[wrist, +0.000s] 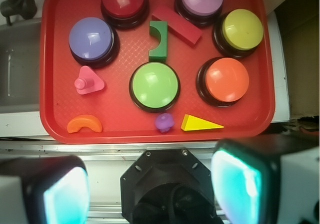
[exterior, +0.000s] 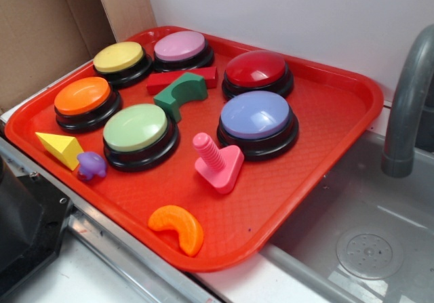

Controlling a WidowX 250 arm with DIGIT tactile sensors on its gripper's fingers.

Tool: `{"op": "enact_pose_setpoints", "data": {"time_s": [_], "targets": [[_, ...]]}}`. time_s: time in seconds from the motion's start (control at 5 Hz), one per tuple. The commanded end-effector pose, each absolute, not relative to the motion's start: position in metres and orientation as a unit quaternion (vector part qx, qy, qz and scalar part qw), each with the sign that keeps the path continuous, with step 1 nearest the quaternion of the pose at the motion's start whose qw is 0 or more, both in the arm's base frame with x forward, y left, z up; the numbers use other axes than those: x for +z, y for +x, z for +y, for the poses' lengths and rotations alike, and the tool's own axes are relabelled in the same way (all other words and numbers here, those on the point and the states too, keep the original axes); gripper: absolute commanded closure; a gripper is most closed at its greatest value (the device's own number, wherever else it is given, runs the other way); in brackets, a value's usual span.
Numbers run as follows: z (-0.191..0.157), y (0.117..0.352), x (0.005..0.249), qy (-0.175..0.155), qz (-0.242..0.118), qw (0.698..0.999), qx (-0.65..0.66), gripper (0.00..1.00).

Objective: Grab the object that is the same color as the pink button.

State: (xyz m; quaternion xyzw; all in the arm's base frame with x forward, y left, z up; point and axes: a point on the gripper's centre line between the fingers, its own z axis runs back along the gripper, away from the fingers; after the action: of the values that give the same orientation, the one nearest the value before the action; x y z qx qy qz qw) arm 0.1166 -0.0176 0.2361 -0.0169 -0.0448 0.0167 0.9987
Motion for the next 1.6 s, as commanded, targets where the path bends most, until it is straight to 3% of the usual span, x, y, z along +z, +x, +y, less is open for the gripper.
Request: {"op": "enact_pose_setpoints", "data": {"time_s": [0.0,0.2,0.4,0.6,1.0,1.4], "targets": [[-0.018,0.117,0.236,-0.017,-0.045,0.999,0.017,0.0],[-0.039,0.131,0.223,-0.043,-0.037,0.998,0.025,0.0],[-0.063,0.142,0.204,-0.068,-0.06,0.994,0.059,0.0],[-0.084,0.159,0.164,-0.043,-0.067,0.989,0.126,0.0],[-0.11,0.189,0.107,-0.082,-0.108,0.976,0.169,0.0],[-0.12,0.202,0.077,-0.086,-0.12,0.97,0.192,0.0]]}}
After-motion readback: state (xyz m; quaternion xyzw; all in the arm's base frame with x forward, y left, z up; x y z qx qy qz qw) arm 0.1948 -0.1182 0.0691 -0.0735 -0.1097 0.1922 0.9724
